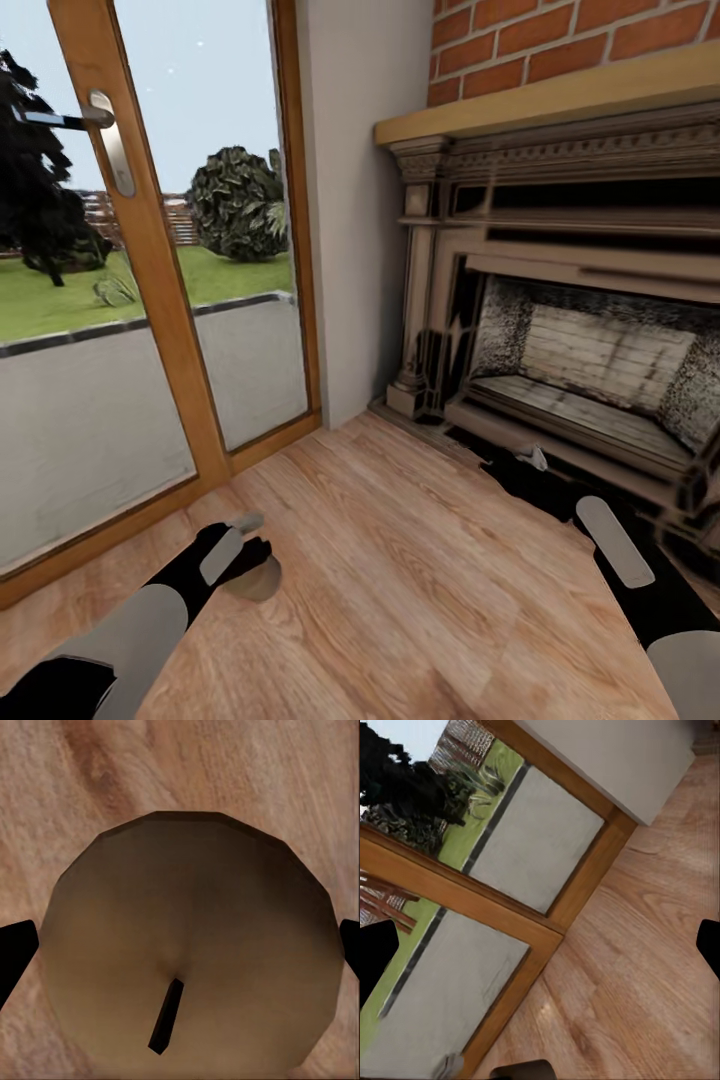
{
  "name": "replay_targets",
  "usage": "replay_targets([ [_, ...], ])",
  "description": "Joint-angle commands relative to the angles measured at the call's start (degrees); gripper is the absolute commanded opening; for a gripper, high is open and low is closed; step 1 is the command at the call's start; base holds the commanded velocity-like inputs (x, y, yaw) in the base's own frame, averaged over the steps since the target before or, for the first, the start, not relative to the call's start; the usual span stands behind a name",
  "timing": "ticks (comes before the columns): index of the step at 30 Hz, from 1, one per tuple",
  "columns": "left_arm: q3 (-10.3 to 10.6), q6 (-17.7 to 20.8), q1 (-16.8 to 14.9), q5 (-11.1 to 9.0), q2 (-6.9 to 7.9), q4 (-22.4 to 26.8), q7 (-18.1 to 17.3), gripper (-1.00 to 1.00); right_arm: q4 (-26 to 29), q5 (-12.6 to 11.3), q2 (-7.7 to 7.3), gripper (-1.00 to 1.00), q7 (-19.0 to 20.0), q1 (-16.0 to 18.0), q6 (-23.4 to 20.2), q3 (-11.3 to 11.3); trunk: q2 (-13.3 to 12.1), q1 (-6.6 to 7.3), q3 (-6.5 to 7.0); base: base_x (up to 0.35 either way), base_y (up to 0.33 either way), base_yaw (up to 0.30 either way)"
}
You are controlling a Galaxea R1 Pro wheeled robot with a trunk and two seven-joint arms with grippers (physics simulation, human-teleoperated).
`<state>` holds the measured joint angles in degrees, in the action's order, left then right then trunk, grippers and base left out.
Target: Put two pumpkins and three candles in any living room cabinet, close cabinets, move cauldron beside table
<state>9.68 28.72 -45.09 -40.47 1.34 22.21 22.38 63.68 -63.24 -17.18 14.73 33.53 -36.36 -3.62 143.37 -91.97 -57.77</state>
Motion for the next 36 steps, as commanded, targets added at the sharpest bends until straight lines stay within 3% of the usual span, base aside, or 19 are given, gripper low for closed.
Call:
replay_targets([
  [1,0.5,0.35,0.0,-0.49,0.07,0.17,0.67,-1.0,-0.03,-0.04,-0.03,1.0,0.11,0.05,-0.12,-0.07,0.0,0.03,0.23,0.0,0.0,-0.248],
  [15,0.65,6.66,0.0,-0.56,0.49,2.48,0.48,-1.0,-0.05,-0.03,-0.04,1.0,0.12,0.06,-0.03,-0.11,-0.02,0.08,1.46,0.0,0.0,-0.245],
  [36,0.57,7.14,0.0,-1.02,0.59,2.83,0.39,-1.0,-0.31,0.04,0.13,1.0,0.21,0.05,0.13,-0.11,-0.02,0.08,2.81,0.0,0.0,-0.226],
])
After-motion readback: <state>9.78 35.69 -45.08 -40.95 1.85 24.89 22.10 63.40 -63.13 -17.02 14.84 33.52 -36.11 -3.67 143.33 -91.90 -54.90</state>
